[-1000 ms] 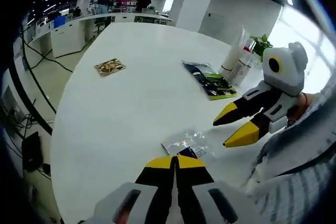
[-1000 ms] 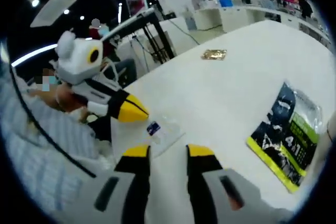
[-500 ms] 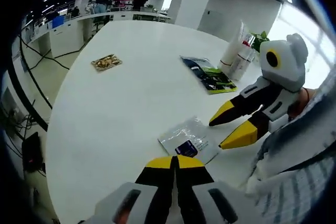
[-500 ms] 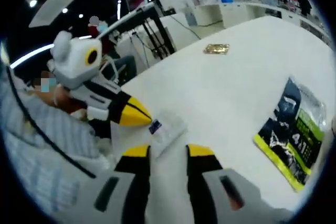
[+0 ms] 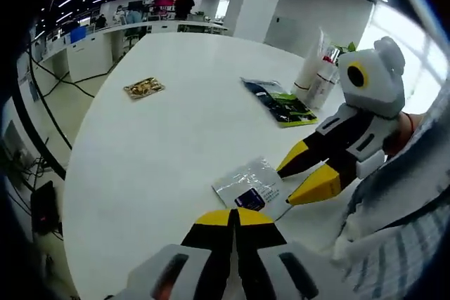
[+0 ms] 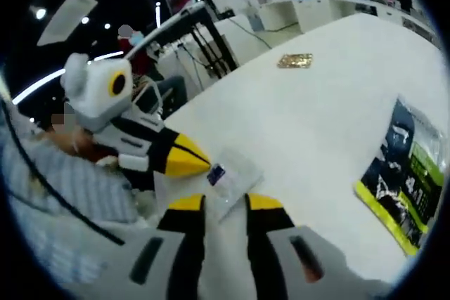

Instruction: Arrange the skincare products in the storage area until every visible bottle or jar stands upright without overlapping.

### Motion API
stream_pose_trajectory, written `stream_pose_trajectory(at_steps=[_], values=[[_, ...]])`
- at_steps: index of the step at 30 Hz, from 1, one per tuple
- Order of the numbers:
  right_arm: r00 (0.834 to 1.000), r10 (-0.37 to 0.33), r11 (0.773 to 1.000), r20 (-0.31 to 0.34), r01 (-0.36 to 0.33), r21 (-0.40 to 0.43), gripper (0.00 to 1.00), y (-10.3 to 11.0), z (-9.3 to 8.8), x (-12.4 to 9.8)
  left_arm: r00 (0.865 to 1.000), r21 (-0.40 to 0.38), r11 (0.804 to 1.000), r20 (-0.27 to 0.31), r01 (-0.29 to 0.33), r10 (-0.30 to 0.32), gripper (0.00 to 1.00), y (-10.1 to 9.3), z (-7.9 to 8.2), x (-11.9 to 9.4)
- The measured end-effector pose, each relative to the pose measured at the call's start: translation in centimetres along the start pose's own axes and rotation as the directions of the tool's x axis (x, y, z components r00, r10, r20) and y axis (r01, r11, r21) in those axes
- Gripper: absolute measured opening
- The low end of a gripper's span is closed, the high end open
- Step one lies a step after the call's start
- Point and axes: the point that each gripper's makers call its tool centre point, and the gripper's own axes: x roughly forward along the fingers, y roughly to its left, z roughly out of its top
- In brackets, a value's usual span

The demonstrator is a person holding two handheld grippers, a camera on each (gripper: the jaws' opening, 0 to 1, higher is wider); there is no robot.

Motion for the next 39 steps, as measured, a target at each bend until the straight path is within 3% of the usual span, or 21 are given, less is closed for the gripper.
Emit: stream_pose_trajectory(at_steps=[11,14,22,27,34,39], values=[[0.998,-0.029,0.999,0.059,0.03,-0.018,0.02,0.4,1.0,-0.3,1.0,0.0,1.0,0.018,-0.006,0.006,0.01,0.0,-0.1,-0.1],[0.997,-0.037,0.997,0.062,0.04,-0.062,0.01,0.5,1.0,-0.4,1.0,-0.074,0.997,0.003,0.005,-0.004,0.01,0.0,-0.3,-0.2],[0.996,-0.052,0.987,0.078,0.063,-0.148,0.0,0.4,0.8,-0.7,1.0,-0.127,0.991,-0.001,0.031,-0.031,0.04,0.2,-0.6,-0.4],[0.995,-0.049,0.979,0.089,0.065,-0.191,0.0,0.5,0.8,-0.8,0.996,-0.196,0.977,-0.004,0.089,-0.091,0.05,-0.6,-0.7,-0.5],[0.995,-0.044,0.962,0.094,0.068,-0.266,0.0,0.7,0.6,-0.8,0.994,-0.2,0.974,0.004,0.11,-0.111,0.05,-0.8,-0.7,-0.4],[0.993,-0.029,0.95,0.114,0.063,-0.306,0.0,0.9,0.8,-0.9,0.991,-0.2,0.971,0.035,0.132,-0.128,0.11,-0.9,-0.5,-0.5]])
